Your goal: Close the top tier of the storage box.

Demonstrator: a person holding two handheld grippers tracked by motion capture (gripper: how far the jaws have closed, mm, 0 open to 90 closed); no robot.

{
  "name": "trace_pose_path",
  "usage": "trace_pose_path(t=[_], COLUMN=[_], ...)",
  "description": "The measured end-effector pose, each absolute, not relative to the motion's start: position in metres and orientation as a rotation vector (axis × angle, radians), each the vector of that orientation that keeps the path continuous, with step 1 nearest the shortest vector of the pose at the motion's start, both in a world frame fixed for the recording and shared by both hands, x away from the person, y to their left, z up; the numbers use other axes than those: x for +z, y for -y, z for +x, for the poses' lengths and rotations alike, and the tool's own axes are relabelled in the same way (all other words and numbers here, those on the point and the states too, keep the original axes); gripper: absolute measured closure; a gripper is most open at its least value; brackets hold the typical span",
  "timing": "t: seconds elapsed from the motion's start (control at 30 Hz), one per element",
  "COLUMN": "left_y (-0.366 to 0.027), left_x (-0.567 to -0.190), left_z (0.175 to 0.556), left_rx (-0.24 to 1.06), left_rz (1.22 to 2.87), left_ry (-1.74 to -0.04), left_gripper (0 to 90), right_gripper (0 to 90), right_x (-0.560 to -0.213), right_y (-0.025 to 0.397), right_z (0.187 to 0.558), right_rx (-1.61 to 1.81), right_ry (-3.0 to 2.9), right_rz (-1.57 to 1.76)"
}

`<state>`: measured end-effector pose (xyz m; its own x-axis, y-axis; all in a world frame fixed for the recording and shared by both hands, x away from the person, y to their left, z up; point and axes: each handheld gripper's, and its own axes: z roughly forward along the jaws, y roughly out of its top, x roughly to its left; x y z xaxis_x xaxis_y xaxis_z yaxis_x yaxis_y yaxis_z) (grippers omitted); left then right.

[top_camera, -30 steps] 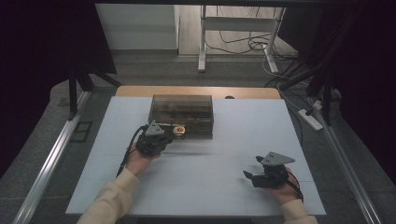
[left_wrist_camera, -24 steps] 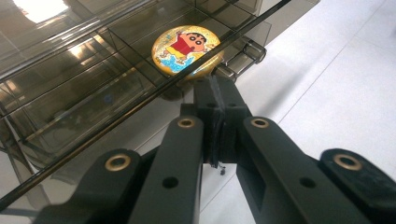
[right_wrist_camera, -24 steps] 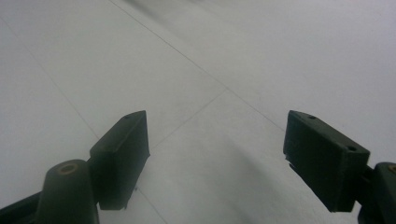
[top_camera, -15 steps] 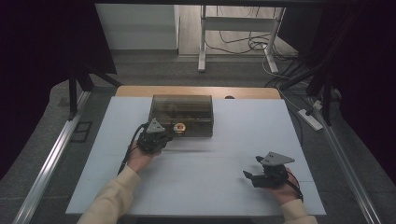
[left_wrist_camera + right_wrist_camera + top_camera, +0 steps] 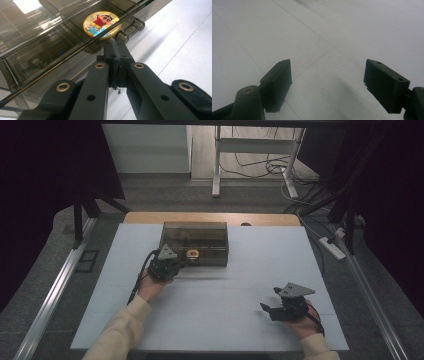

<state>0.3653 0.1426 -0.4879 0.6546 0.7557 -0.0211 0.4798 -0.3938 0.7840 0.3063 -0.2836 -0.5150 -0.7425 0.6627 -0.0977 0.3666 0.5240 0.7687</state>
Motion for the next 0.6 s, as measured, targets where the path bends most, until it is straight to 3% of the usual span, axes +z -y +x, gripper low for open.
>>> trace_pose_path(t=[0.6], left_y=[-0.140], left_x=[-0.491], left_z=[0.384], left_rx=[0.447], left_rz=[2.051], left_ry=[-0.984], left_gripper=[88.6], right_gripper=[22.2], right_x=[-0.515], right_y=[0.284], right_z=[0.306], right_rx=[1.070], right_ry=[-2.388], right_rz=[0.845])
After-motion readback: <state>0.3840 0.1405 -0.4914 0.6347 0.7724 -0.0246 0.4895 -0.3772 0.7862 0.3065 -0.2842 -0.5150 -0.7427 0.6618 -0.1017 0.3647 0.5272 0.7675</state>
